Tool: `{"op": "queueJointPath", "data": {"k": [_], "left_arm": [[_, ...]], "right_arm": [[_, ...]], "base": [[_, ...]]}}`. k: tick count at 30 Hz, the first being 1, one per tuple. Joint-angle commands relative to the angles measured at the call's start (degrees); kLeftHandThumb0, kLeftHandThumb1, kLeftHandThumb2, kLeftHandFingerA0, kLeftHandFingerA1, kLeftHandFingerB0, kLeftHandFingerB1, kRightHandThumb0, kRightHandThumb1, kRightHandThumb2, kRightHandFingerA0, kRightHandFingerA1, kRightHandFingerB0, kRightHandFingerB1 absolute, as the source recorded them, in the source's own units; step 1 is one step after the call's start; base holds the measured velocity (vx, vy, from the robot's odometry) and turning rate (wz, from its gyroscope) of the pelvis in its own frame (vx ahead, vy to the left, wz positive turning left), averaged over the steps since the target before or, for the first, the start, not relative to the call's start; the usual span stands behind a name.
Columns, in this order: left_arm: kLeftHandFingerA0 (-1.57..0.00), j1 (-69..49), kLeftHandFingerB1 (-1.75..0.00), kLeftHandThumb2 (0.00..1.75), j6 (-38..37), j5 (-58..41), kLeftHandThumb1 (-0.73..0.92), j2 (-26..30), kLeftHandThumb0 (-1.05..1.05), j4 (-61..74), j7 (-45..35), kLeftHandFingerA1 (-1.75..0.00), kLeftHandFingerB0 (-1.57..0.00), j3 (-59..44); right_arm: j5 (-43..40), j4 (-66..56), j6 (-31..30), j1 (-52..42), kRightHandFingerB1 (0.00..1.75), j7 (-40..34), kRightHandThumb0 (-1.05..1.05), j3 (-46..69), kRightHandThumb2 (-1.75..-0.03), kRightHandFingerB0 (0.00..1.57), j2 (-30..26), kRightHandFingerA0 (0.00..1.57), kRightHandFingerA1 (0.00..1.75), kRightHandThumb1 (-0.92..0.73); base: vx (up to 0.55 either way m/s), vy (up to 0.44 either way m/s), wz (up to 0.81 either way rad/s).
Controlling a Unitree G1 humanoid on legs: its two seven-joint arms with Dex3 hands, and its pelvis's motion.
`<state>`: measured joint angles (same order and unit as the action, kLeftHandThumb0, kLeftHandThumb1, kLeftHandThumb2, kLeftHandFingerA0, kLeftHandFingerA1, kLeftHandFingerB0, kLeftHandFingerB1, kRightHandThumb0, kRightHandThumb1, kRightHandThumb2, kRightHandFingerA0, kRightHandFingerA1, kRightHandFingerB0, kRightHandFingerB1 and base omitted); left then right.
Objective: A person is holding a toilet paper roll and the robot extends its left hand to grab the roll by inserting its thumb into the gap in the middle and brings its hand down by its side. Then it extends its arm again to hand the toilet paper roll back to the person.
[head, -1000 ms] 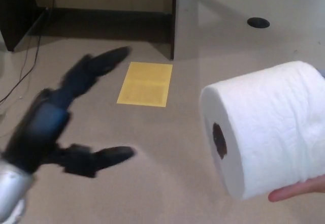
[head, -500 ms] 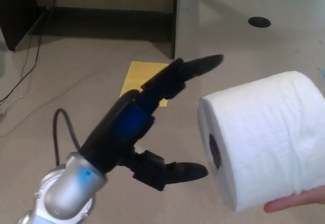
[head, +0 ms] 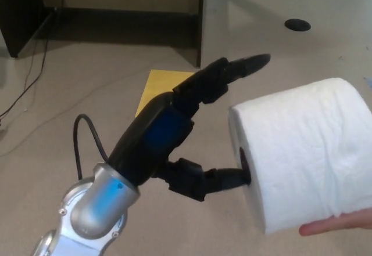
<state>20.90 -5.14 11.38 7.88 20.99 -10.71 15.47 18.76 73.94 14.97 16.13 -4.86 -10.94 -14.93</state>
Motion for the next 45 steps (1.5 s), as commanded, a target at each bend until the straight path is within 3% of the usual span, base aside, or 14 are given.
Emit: {"op": "queueJointPath", "data": {"k": [1, 2, 3, 4, 13, 15, 16, 30, 32, 33, 35, 36, 38, 45], "left_arm": [[-0.09, 0.8, -0.50, 0.83, -0.6, 1.9, 0.27, -0.4, -0.20, -1.1, 1.1, -0.51, -0.07, -0.8], [-0.23, 0.7, -0.32, 0.59, -1.0, 3.1, 0.37, -0.3, -0.42, -1.3, 1.6, -0.38, -0.15, -0.7], [-0.23, 0.6, -0.33, 0.60, -1.5, 3.2, 0.37, -0.6, -0.41, -1.7, 1.8, -0.39, -0.16, -0.6], [-0.10, 0.6, -0.51, 0.84, -1.7, 3.4, 0.28, -0.8, -0.20, -1.9, 2.0, -0.52, -0.09, -0.5], [-0.12, 1.0, -0.51, 0.85, 0.4, 8.2, 0.29, -3.0, -0.21, -1.5, 3.8, -0.52, -0.11, 1.7], [-0.13, 1.4, -0.51, 0.85, 1.1, 7.9, 0.28, -4.1, -0.21, -1.7, 3.6, -0.52, -0.11, 2.3], [-0.27, 1.7, -0.35, 0.61, 0.6, 7.9, 0.39, -4.8, -0.42, -2.3, 3.8, -0.40, -0.23, 2.7], [-0.33, 5.0, -0.35, 0.60, -2.7, 11.7, 0.43, -12.2, -0.35, -9.7, 7.3, -0.40, -0.26, 10.8], [-0.49, 5.3, -0.31, 0.59, -4.1, 11.5, 0.63, -12.8, -0.25, -11.1, 7.3, -0.40, -0.32, 11.9], [-0.85, 5.2, -0.34, 0.65, -4.0, 9.7, 0.77, -12.6, -0.23, -11.2, 5.3, -0.79, -0.41, 12.5], [-0.85, 5.0, -0.34, 0.65, -4.0, 9.1, 0.77, -12.5, -0.23, -11.1, 4.6, -0.79, -0.41, 12.7], [-1.10, 4.3, -0.42, 0.62, -4.7, 7.2, 0.76, -11.8, -0.03, -11.2, 3.1, -0.57, -0.69, 12.9], [-1.12, 3.4, -0.61, 0.68, -2.4, 7.4, 0.76, -11.3, -0.02, -9.8, 2.3, -0.82, -0.93, 13.0], [-1.08, 1.0, -1.14, 0.79, 0.0, 8.9, 0.76, -10.1, -0.08, -7.6, 2.8, -1.26, -0.74, 11.7]], "right_arm": [[0.2, 0.3, -0.1, 0.2, 0.45, -0.4, -0.34, 0.1, -0.60, 0.62, -0.3, 0.76, 0.61, -0.66], [0.1, 0.2, 0.1, 0.1, 0.45, -0.3, -0.34, 0.2, -0.60, 0.61, -0.3, 0.75, 0.61, -0.66], [0.2, 0.2, 0.0, 0.1, 0.45, -0.4, -0.34, 0.1, -0.60, 0.62, -0.3, 0.75, 0.62, -0.66], [0.3, 0.2, 0.0, 0.1, 0.45, -0.4, -0.34, 0.0, -0.60, 0.62, -0.3, 0.74, 0.63, -0.66], [0.0, 0.1, 0.3, 0.2, 0.45, -0.1, -0.34, 0.4, -0.60, 0.62, -0.5, 0.77, 0.65, -0.66], [0.0, 0.1, -0.1, 0.4, 0.45, -0.2, -0.35, 0.4, -0.60, 0.62, -0.5, 0.76, 0.63, -0.67], [0.1, 0.1, -0.2, 0.5, 0.45, 0.0, -0.35, 0.3, -0.60, 0.61, -0.5, 0.76, 0.62, -0.67], [0.5, 0.0, 0.0, 1.3, 0.44, 0.9, -0.37, -0.2, -0.61, 0.58, -0.6, 0.73, 0.61, -0.67], [0.3, 0.0, 0.0, 1.4, 0.45, 1.0, -0.37, 0.0, -0.60, 0.60, -0.5, 0.75, 0.63, -0.67], [0.2, 0.0, 0.1, 1.5, 0.46, 1.1, -0.37, 0.0, -0.60, 0.60, -0.5, 0.73, 0.63, -0.66], [0.3, 0.0, 0.1, 1.5, 0.46, 1.1, -0.37, -0.1, -0.60, 0.60, -0.6, 0.73, 0.63, -0.66], [0.6, 0.0, -0.2, 1.6, 0.46, 0.8, -0.38, -0.3, -0.60, 0.60, -0.6, 0.73, 0.64, -0.66], [0.6, 0.0, -0.5, 1.7, 0.45, 1.0, -0.37, -0.5, -0.60, 0.60, -0.5, 0.75, 0.63, -0.67], [1.6, 0.2, -1.2, 2.2, 0.45, 1.2, -0.35, -1.8, -0.60, 0.56, -0.2, 0.76, 0.66, -0.67]], "base": [[0.00, 0.000, 0.00], [0.00, 0.000, 0.00], [0.00, 0.000, 0.00], [0.00, 0.000, 0.00], [0.00, 0.000, 0.00], [0.00, 0.000, 0.00], [0.00, 0.000, 0.00], [0.00, 0.000, 0.00], [0.00, 0.000, 0.00], [0.00, 0.000, 0.00], [0.00, 0.000, 0.00], [0.00, 0.000, 0.00], [0.00, 0.000, 0.00], [0.00, 0.000, 0.00]]}}
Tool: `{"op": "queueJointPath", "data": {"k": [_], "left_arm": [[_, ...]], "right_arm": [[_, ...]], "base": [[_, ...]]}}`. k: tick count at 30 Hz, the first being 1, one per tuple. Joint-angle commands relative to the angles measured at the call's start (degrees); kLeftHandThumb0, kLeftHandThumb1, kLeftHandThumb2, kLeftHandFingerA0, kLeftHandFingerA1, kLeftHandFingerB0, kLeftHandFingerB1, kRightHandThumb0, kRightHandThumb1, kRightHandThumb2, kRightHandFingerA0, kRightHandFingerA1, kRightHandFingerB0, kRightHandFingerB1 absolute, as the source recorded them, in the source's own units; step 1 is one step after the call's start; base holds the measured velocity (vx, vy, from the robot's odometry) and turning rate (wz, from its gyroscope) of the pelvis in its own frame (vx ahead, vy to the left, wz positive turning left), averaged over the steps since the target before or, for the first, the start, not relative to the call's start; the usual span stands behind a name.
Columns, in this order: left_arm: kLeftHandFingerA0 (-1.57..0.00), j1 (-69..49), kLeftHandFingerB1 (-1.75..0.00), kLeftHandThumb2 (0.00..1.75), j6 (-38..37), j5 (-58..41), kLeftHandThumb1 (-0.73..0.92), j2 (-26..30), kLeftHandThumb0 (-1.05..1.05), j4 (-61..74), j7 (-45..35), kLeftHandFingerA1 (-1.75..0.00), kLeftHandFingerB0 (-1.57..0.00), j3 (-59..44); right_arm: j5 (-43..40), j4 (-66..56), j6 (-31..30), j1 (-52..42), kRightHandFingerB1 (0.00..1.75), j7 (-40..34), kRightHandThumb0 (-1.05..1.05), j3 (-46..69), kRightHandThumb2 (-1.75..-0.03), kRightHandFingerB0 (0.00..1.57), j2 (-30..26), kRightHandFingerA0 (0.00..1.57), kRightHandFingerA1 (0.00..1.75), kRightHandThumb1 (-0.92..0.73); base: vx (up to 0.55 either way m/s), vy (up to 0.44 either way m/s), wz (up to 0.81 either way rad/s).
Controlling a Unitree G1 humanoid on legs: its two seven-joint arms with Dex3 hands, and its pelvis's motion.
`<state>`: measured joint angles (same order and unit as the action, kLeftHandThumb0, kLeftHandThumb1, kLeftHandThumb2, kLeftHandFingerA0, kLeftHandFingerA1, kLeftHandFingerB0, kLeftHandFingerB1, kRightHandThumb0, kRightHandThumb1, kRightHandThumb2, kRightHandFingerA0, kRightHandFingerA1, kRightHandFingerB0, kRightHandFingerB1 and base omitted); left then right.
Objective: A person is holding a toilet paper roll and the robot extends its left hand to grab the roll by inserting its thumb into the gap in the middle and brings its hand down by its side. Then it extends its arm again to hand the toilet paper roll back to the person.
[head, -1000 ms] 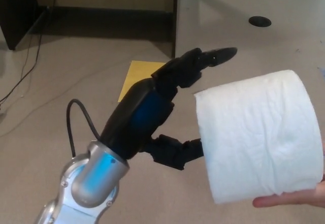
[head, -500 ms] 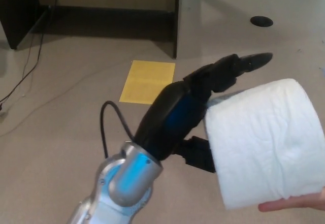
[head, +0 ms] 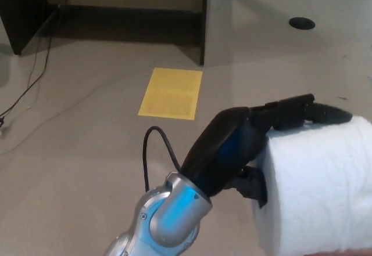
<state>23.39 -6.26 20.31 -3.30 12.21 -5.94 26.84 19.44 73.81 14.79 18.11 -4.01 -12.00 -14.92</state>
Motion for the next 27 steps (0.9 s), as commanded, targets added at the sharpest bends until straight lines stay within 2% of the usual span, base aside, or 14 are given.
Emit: {"op": "queueJointPath", "data": {"k": [1, 5, 8, 9, 10, 14, 18, 20, 25, 27], "left_arm": [[-1.05, -1.9, -1.15, 0.80, 1.3, -0.3, 0.76, 1.1, -0.08, 1.5, -2.0, -1.29, -0.74, 0.2], [-1.07, -2.3, -1.14, 0.79, 2.3, -1.6, 0.77, 1.6, -0.09, 2.2, -2.9, -1.26, -0.75, -1.1], [-1.06, -2.5, -1.12, 0.77, 1.8, -2.1, 0.75, 1.9, -0.04, 2.4, -3.0, -1.25, -0.75, -2.0], [-1.02, -2.4, -1.13, 0.80, 2.5, -2.9, 0.73, 2.5, -0.05, 2.7, -3.5, -1.28, -0.76, -3.3], [-1.05, -2.3, -1.10, 0.82, 2.4, -3.6, 0.72, 3.0, -0.06, 2.6, -3.8, -1.22, -0.76, -4.4], [-1.05, -1.8, -1.08, 0.84, 1.1, -6.8, 0.74, 3.8, -0.05, 1.9, -3.9, -1.22, -0.78, -9.1], [-1.03, -1.0, -1.08, 0.85, -0.6, -11.9, 0.77, 6.6, 0.00, 1.1, -5.5, -1.22, -0.74, -16.1], [-1.04, -0.6, -1.10, 0.84, 1.3, -13.3, 0.76, 8.3, -0.05, 2.0, -6.3, -1.25, -0.75, -19.5], [-1.01, -2.2, -1.08, 0.84, 6.4, -17.5, 0.75, 12.5, 0.00, 6.1, -7.5, -1.20, -0.79, -28.6], [-1.03, -3.7, -1.06, 0.82, 6.0, -19.8, 0.76, 15.0, 0.04, 5.6, -8.4, -1.20, -0.79, -33.1]], "right_arm": [[0.8, 0.3, -1.2, 0.1, 0.44, 0.4, -0.35, -0.7, -0.60, 0.57, -0.1, 0.76, 0.67, -0.67], [0.8, 0.2, -0.8, -0.2, 0.44, 0.4, -0.34, -0.8, -0.59, 0.55, -0.2, 0.77, 0.70, -0.65], [0.9, 0.1, -0.8, -0.2, 0.44, 0.5, -0.34, -0.9, -0.60, 0.56, -0.4, 0.75, 0.64, -0.66], [0.6, 0.0, -0.9, -0.1, 0.44, 1.0, -0.34, -0.7, -0.60, 0.56, -0.4, 0.71, 0.58, -0.67], [0.7, 0.0, -0.9, 0.0, 0.44, 1.0, -0.34, -0.8, -0.60, 0.57, -0.4, 0.72, 0.59, -0.66], [0.9, 0.0, -0.8, 0.2, 0.45, 1.3, -0.35, -1.0, -0.60, 0.58, -0.9, 0.72, 0.63, -0.66], [0.8, -0.2, -0.7, 0.7, 0.46, 1.6, -0.35, -0.9, -0.60, 0.59, -1.3, 0.75, 0.66, -0.67], [0.9, -0.3, -0.6, 1.0, 0.46, 1.7, -0.35, -1.0, -0.60, 0.59, -1.5, 0.73, 0.65, -0.67], [0.9, -0.5, -0.6, 1.4, 0.46, 1.8, -0.35, -1.1, -0.60, 0.59, -1.5, 0.73, 0.65, -0.66], [0.8, -0.4, -0.5, 1.3, 0.46, 2.0, -0.35, -1.0, -0.60, 0.58, -1.5, 0.72, 0.63, -0.66]], "base": [[0.00, 0.000, 0.00], [0.00, 0.000, 0.00], [0.00, 0.000, 0.00], [0.00, 0.000, 0.00], [0.00, 0.000, 0.00], [0.00, 0.000, 0.00], [0.00, 0.000, 0.00], [0.00, 0.000, 0.00], [0.00, 0.000, 0.00], [0.00, 0.000, 0.00]]}}
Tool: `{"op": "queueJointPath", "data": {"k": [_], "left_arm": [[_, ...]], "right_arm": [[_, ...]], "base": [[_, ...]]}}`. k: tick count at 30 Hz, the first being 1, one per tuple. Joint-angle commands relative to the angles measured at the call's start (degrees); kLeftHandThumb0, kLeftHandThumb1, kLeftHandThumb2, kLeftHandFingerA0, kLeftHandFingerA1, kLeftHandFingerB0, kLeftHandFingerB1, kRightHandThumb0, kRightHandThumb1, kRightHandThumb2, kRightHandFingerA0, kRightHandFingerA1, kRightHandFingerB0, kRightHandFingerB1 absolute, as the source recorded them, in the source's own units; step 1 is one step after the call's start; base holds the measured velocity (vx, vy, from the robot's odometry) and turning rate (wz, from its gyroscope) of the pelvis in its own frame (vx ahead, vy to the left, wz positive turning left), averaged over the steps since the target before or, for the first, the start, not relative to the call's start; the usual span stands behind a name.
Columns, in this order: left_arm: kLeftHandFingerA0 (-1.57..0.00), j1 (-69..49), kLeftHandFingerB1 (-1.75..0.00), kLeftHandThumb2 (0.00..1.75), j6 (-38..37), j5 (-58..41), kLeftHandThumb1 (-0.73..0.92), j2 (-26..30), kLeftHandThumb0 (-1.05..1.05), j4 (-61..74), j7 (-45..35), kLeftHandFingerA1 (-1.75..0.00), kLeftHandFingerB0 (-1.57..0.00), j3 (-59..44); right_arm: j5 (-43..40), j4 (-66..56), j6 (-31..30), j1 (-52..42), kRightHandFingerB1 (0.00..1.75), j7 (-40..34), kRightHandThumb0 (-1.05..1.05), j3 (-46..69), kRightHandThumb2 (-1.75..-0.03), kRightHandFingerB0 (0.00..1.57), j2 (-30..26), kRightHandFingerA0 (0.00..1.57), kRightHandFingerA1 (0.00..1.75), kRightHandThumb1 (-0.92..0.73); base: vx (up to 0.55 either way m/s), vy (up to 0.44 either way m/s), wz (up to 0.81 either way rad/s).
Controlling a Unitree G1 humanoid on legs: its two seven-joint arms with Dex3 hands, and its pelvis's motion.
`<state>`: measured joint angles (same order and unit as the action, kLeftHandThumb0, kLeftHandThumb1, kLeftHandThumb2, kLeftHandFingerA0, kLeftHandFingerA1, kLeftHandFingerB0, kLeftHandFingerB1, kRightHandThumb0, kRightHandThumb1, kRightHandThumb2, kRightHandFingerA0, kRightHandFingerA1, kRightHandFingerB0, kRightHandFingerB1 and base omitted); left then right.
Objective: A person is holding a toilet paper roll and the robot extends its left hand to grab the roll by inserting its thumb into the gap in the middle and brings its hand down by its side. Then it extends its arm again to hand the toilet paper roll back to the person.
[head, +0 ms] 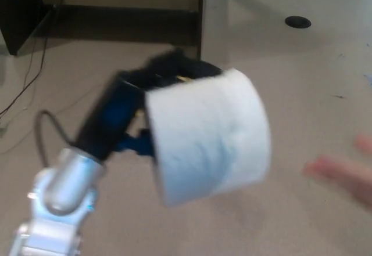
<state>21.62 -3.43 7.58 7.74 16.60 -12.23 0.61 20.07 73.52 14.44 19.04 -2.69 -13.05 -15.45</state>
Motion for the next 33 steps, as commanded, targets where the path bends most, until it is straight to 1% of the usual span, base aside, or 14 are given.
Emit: {"op": "queueJointPath", "data": {"k": [1, 2, 8, 15, 17, 18, 20, 21, 23, 25, 28, 29, 31, 33], "left_arm": [[-1.03, -1.6, -1.06, 0.82, 3.2, -7.1, 0.76, 4.0, 0.04, 1.0, -2.2, -1.20, -0.79, -7.0], [-1.03, -3.1, -1.08, 0.81, 2.0, -9.2, 0.78, 6.3, 0.05, -0.4, -3.3, -1.22, -0.76, -10.6], [-1.02, -11.6, -1.08, 0.78, -5.3, -8.5, 0.78, 10.8, 0.01, -8.5, -3.1, -1.22, -0.76, -17.8], [-1.02, -26.3, -1.15, 0.82, -18.7, -8.5, 0.76, 11.3, -0.01, -26.6, -2.0, -1.29, -0.76, -24.2], [-0.94, -30.4, -1.16, 0.84, -21.1, -4.4, 0.74, 12.4, -0.10, -32.1, 0.6, -1.35, -0.75, -23.8], [-0.96, -32.2, -1.15, 0.84, -24.6, -3.2, 0.73, 12.8, -0.01, -36.4, 1.2, -1.37, -0.76, -23.5], [-0.97, -34.3, -1.14, 0.82, -29.0, -1.2, 0.73, 13.7, -0.01, -42.4, 2.8, -1.36, -0.77, -22.5], [-0.95, -36.3, -1.13, 0.71, -32.3, 2.1, 0.78, 15.3, -0.06, -47.7, 5.1, -1.35, -0.75, -20.9], [-0.86, -39.6, -1.18, 0.70, -32.7, 6.4, 0.79, 17.2, -0.14, -52.0, 7.7, -1.35, -0.73, -18.0], [-0.91, -41.7, -1.06, 0.64, -32.2, 10.0, 0.80, 18.6, -0.08, -54.6, 11.0, -1.21, -0.76, -15.3], [-0.92, -43.5, -1.00, 0.64, -30.6, 16.9, 0.78, 20.9, -0.12, -56.4, 20.1, -1.24, -0.78, -10.8], [-0.93, -43.2, -0.92, 0.63, -30.6, 17.7, 0.78, 21.6, -0.14, -58.0, 21.4, -1.22, -0.78, -9.6], [-0.91, -42.3, -0.93, 0.65, -30.8, 17.3, 0.80, 22.2, -0.17, -60.6, 22.1, -1.21, -0.77, -7.9], [-0.71, -42.3, -1.19, 0.64, -30.7, 14.4, 0.79, 21.9, -0.20, -61.8, 19.5, -1.39, -0.65, -7.8]], "right_arm": [[0.1, -0.1, -0.2, 0.6, 0.46, 0.7, -0.35, 0.2, -0.60, 0.58, -1.0, 0.72, 0.63, -0.66], [0.0, 0.0, -0.5, 0.8, 0.46, 0.7, -0.35, 0.3, -0.60, 0.59, -1.0, 0.71, 0.62, -0.66], [0.1, 0.0, -0.5, 1.1, 0.46, 0.7, -0.35, 0.1, -0.60, 0.59, -1.1, 0.72, 0.64, -0.66], [0.0, 0.0, 0.2, -0.3, 0.47, 0.5, -0.35, 0.2, -0.59, 0.60, -1.2, 0.73, 0.65, -0.66], [0.1, 0.0, 0.2, -0.5, 0.47, 0.1, -0.34, 0.2, -0.59, 0.60, -1.3, 0.76, 0.70, -0.66], [0.1, 0.1, 0.1, -0.8, 0.46, 0.1, -0.34, 0.2, -0.60, 0.59, -1.3, 0.75, 0.66, -0.66], [0.1, 0.2, 0.2, -1.5, 0.46, 0.1, -0.34, 0.2, -0.60, 0.59, -1.5, 0.74, 0.64, -0.66], [0.0, 0.1, 1.1, -2.5, 0.46, 0.1, -0.34, 0.2, -0.60, 0.59, -1.6, 0.72, 0.62, -0.67], [0.2, 0.1, 1.4, -4.6, 0.45, -1.2, -0.35, 0.1, -0.60, 0.60, -1.6, 0.74, 0.63, -0.66], [0.2, 0.0, 2.1, -6.1, 0.45, -1.7, -0.34, 0.1, -0.60, 0.58, -1.9, 0.73, 0.64, -0.66], [-0.1, -0.1, 2.1, -7.3, 0.45, -2.0, -0.33, 0.4, -0.60, 0.57, -1.6, 0.72, 0.61, -0.67], [-0.4, -0.2, 1.9, -7.4, 0.44, -1.9, -0.34, 0.7, -0.60, 0.55, -1.5, 0.72, 0.58, -0.67], [-0.8, -0.3, 2.0, -7.5, 0.44, -1.7, -0.33, 1.1, -0.60, 0.54, -1.4, 0.73, 0.61, -0.68], [-0.7, -0.6, 2.4, -8.8, 0.44, -2.1, -0.33, 1.1, -0.60, 0.53, -1.5, 0.73, 0.64, -0.67]], "base": [[0.00, 0.000, 0.00], [0.00, 0.000, 0.00], [0.00, 0.000, 0.00], [0.00, 0.000, 0.00], [0.00, 0.000, 0.00], [0.00, 0.000, 0.00], [0.00, 0.000, 0.00], [0.00, 0.000, 0.00], [0.00, 0.000, 0.00], [0.00, 0.000, 0.00], [0.00, 0.000, 0.00], [0.00, 0.000, 0.00], [0.00, 0.000, 0.00], [0.00, 0.000, 0.00]]}}
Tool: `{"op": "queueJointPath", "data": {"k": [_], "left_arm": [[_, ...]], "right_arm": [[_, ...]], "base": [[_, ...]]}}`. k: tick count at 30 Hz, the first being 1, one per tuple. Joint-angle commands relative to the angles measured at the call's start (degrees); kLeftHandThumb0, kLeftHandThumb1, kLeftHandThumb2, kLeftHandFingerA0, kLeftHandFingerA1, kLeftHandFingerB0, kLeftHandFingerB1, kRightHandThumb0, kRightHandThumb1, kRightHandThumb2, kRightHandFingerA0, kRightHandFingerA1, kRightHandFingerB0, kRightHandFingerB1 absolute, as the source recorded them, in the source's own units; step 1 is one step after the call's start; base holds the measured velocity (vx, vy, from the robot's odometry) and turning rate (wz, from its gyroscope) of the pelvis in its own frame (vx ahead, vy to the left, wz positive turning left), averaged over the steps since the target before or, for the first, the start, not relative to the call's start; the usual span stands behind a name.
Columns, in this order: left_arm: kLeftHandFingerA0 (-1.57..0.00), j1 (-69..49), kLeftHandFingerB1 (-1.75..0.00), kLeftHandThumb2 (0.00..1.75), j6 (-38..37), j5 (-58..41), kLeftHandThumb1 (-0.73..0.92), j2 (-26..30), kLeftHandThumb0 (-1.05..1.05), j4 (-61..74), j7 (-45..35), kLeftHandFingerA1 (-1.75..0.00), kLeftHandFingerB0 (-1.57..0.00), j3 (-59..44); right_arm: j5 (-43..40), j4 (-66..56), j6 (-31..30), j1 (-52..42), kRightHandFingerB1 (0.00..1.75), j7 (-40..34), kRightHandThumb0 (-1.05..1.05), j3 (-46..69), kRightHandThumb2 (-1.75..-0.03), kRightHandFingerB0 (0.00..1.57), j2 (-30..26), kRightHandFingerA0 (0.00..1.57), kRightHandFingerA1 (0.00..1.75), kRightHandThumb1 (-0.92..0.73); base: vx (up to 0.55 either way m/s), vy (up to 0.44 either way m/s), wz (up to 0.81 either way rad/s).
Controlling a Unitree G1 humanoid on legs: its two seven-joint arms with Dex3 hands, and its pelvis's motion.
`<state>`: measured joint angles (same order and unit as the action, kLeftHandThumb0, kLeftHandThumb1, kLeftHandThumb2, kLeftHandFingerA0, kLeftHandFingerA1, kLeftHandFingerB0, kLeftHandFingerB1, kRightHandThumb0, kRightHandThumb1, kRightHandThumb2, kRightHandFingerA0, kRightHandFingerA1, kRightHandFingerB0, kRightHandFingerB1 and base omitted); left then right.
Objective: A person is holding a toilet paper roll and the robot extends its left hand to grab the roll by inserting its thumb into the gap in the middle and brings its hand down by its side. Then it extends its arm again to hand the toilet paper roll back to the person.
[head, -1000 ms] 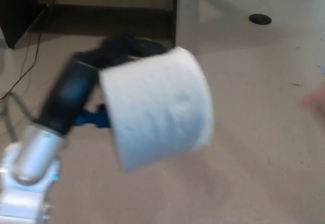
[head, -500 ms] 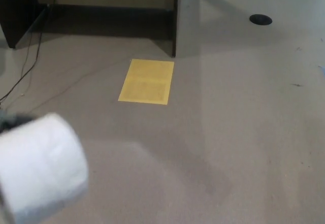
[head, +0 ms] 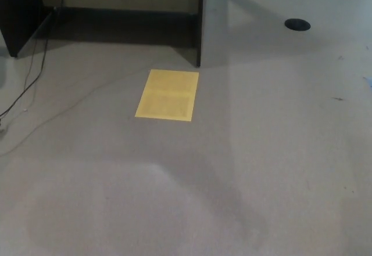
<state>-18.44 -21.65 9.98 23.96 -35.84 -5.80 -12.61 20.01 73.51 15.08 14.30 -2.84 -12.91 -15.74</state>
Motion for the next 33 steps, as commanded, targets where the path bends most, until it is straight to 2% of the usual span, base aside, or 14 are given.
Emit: {"op": "queueJointPath", "data": {"k": [1, 2, 3, 6, 10, 11, 14, 15, 17, 18, 19, 25, 31, 33], "left_arm": [[-0.69, -2.0, -1.25, 0.63, -12.9, 11.4, 0.79, 5.7, -0.22, -10.3, 13.0, -1.40, -0.61, 6.1], [-0.80, -2.1, -0.66, 0.62, -12.8, 11.1, 0.78, 6.0, -0.25, -10.3, 12.7, -0.98, -0.76, 6.5], [-0.80, -2.3, -0.66, 0.62, -12.4, 10.8, 0.78, 6.2, -0.25, -9.8, 12.3, -0.98, -0.76, 6.8], [-0.89, -1.7, -0.52, 0.64, -11.3, 10.0, 0.80, 7.2, -0.27, -11.1, 11.0, -0.61, -0.74, 8.6], [-0.88, -1.2, -0.57, 0.63, -13.0, 9.8, 0.80, 7.8, -0.27, -13.0, 12.7, -0.76, -0.77, 10.2], [-0.87, -0.8, -0.78, 0.64, -13.7, 9.8, 0.80, 7.8, -0.27, -14.2, 13.2, -0.96, -0.77, 10.6], [-0.86, -0.5, -0.66, 0.63, -14.1, 8.9, 0.78, 7.6, -0.24, -14.2, 13.3, -0.90, -0.75, 10.8], [-0.81, -0.6, -0.95, 0.64, -15.7, 8.1, 0.79, 7.3, -0.19, -14.3, 13.6, -1.22, -0.73, 10.4], [-0.75, -0.8, -1.13, 0.65, -16.3, 7.2, 0.84, 7.3, -0.20, -12.7, 13.6, -1.36, -0.67, 9.7], [-0.74, 0.4, -0.97, 0.66, -16.6, 5.7, 0.83, 7.2, -0.20, -12.5, 12.1, -1.30, -0.70, 9.1], [-0.79, 1.8, -1.10, 0.65, -19.1, 4.3, 0.83, 6.8, -0.13, -13.3, 12.2, -1.36, -0.70, 8.2], [-0.96, 8.6, -1.17, 0.74, -20.3, -2.2, 0.78, 6.1, -0.09, 0.9, 8.0, -1.37, -0.75, 4.5], [-1.00, 14.4, -1.12, 0.79, -15.5, -1.1, 0.73, 5.4, -0.10, 19.3, 6.1, -1.29, -0.77, 5.3], [-0.97, 18.4, -1.07, 0.77, -8.2, 0.0, 0.69, 4.1, -0.04, 29.9, 3.9, -1.28, -0.80, 7.6]], "right_arm": [[-0.1, -0.6, 1.5, -4.2, 0.43, -2.5, -0.35, 0.6, -0.60, 0.54, -1.3, 0.72, 0.58, -0.67], [0.0, -0.6, 1.4, -4.3, 0.43, -2.7, -0.34, 0.5, -0.60, 0.54, -1.3, 0.72, 0.58, -0.67], [0.0, -0.7, 1.4, -4.4, 0.43, -2.6, -0.34, 0.5, -0.60, 0.54, -1.3, 0.72, 0.58, -0.67], [-0.2, -0.8, 1.8, -4.6, 0.43, -2.2, -0.34, 0.8, -0.59, 0.52, -1.2, 0.75, 0.67, -0.66], [-0.1, -1.1, 1.8, -4.9, 0.43, -2.1, -0.34, 0.8, -0.60, 0.54, -1.3, 0.76, 0.64, -0.67], [0.0, -1.1, 1.6, -4.9, 0.43, -2.3, -0.34, 0.8, -0.59, 0.53, -1.2, 0.77, 0.67, -0.66], [0.1, -1.1, 1.9, -5.0, 0.44, -2.3, -0.33, 0.7, -0.60, 0.56, -1.5, 0.75, 0.65, -0.67], [0.1, -1.1, 2.0, -5.1, 0.44, -2.3, -0.34, 0.7, -0.60, 0.56, -1.6, 0.75, 0.66, -0.67], [0.3, -1.1, 1.9, -5.0, 0.44, -2.3, -0.34, 0.5, -0.60, 0.56, -1.7, 0.74, 0.65, -0.66], [0.1, -1.0, 1.7, -4.9, 0.44, -2.2, -0.34, 0.7, -0.60, 0.57, -1.5, 0.74, 0.64, -0.67], [-0.2, -1.0, 1.8, -4.9, 0.44, -1.9, -0.33, 0.9, -0.60, 0.56, -1.5, 0.73, 0.60, -0.67], [0.1, -0.9, 1.6, -5.0, 0.45, -2.2, -0.33, 0.7, -0.60, 0.57, -1.6, 0.72, 0.61, -0.67], [0.2, -0.8, 1.9, -5.3, 0.46, -2.4, -0.34, 0.6, -0.60, 0.58, -1.6, 0.74, 0.66, -0.67], [-0.1, -0.9, 1.5, -5.4, 0.45, -2.2, -0.33, 0.9, -0.60, 0.57, -1.8, 0.72, 0.63, -0.67]], "base": [[0.00, 0.000, 0.00], [0.00, 0.000, 0.00], [0.00, 0.000, 0.00], [0.00, 0.000, 0.00], [0.00, 0.000, 0.00], [0.00, 0.000, 0.00], [0.00, 0.000, 0.00], [0.00, 0.000, 0.00], [0.00, 0.000, 0.00], [0.00, 0.000, 0.00], [0.00, 0.000, 0.00], [0.00, 0.000, 0.00], [0.00, 0.000, 0.00], [0.00, 0.000, 0.00]]}}
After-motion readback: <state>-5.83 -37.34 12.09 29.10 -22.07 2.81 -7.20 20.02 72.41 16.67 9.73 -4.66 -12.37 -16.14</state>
